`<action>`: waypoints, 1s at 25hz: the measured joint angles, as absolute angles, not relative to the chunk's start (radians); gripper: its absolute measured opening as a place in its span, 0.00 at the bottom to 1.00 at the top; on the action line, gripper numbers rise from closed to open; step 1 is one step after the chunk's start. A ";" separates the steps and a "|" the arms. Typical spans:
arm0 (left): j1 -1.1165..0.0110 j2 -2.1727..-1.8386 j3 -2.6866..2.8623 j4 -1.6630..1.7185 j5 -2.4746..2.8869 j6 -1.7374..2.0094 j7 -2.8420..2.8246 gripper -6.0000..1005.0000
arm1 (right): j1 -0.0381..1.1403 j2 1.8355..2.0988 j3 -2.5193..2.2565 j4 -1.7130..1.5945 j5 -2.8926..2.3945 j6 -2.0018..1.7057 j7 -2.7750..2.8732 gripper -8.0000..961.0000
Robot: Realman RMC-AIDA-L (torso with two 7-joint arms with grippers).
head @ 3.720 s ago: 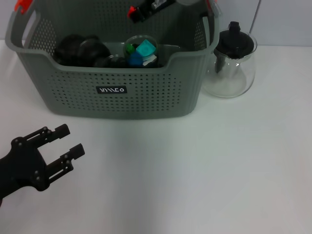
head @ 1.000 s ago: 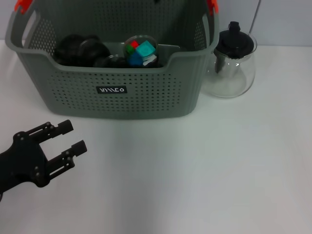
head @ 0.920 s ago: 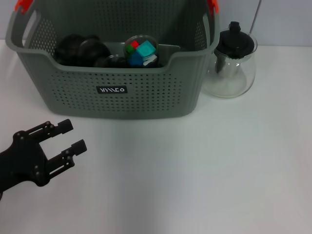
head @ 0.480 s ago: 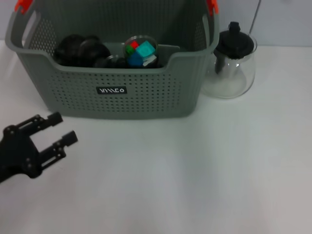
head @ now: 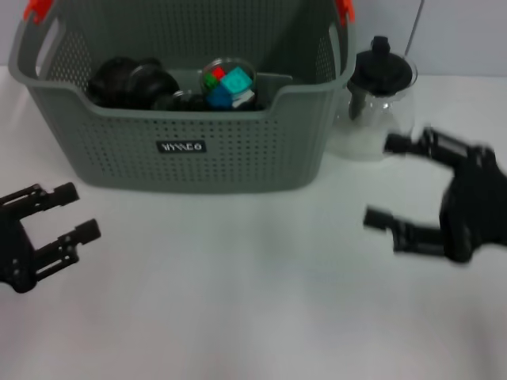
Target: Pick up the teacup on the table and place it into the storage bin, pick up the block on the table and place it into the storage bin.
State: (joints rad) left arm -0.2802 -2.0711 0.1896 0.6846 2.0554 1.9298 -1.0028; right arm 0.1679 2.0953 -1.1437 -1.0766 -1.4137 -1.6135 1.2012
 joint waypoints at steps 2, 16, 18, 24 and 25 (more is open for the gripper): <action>-0.308 -2.058 0.194 0.701 2.117 1.975 -1.017 0.59 | 0.160 2.093 -1.123 -0.953 -1.439 -1.672 1.093 0.89; -0.389 -2.089 0.441 0.639 2.198 1.864 -0.887 0.59 | 0.342 2.090 -1.087 -0.435 -1.603 -1.574 0.725 0.93; -0.383 -2.095 0.442 0.628 2.199 1.857 -0.853 0.59 | 0.352 2.090 -1.086 -0.430 -1.605 -1.569 0.731 0.93; -0.380 -2.114 0.524 0.606 2.203 1.847 -0.826 0.58 | 0.382 2.088 -1.085 -0.427 -1.607 -1.563 0.777 0.93; -0.381 -2.117 0.532 0.606 2.203 1.842 -0.826 0.58 | 0.387 2.088 -1.085 -0.427 -1.607 -1.563 0.777 0.93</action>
